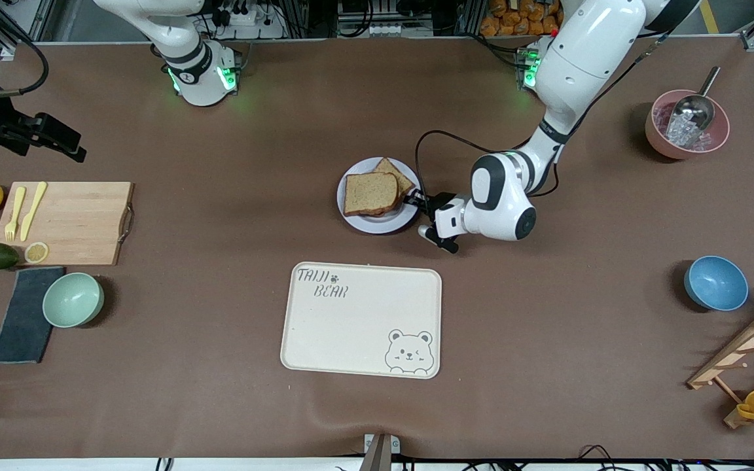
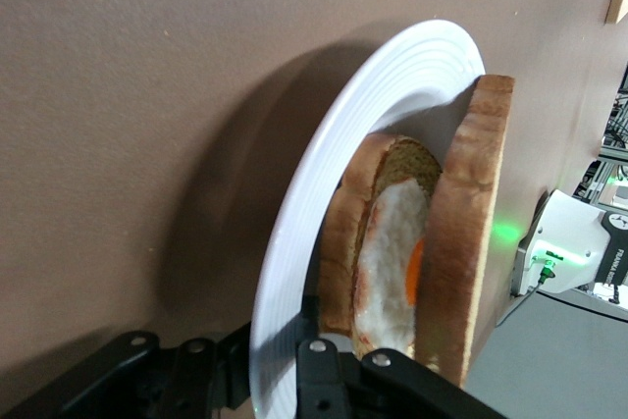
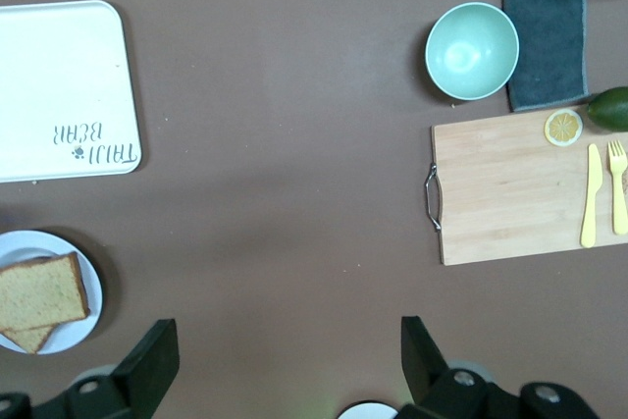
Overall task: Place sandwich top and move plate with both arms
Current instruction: 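Slide the plate with the left gripper onto the bear-printed tray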
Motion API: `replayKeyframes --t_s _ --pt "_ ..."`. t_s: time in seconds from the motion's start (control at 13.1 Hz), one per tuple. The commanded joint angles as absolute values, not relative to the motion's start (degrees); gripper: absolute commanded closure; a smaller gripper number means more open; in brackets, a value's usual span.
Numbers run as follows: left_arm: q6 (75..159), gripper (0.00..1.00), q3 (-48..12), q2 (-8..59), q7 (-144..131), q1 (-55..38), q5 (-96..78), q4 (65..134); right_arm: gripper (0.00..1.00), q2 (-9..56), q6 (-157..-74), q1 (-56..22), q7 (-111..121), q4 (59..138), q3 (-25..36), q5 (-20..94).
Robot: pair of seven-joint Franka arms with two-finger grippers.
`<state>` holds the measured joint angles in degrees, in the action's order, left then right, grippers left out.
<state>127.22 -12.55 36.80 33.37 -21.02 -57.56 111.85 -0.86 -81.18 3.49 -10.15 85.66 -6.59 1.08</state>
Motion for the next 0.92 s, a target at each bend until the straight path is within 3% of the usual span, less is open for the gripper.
replayKeyframes --t_s 0.0,0.84 --pt "127.97 1.0 -12.39 33.41 32.79 -20.04 -58.53 113.64 0.0 -1.14 -81.39 2.81 -8.79 85.87 -5.89 0.09" --pt "128.06 1.0 -12.22 31.55 28.3 -18.99 -72.23 108.2 0.0 -1.14 -81.12 2.81 -8.88 86.04 -6.15 0.09"
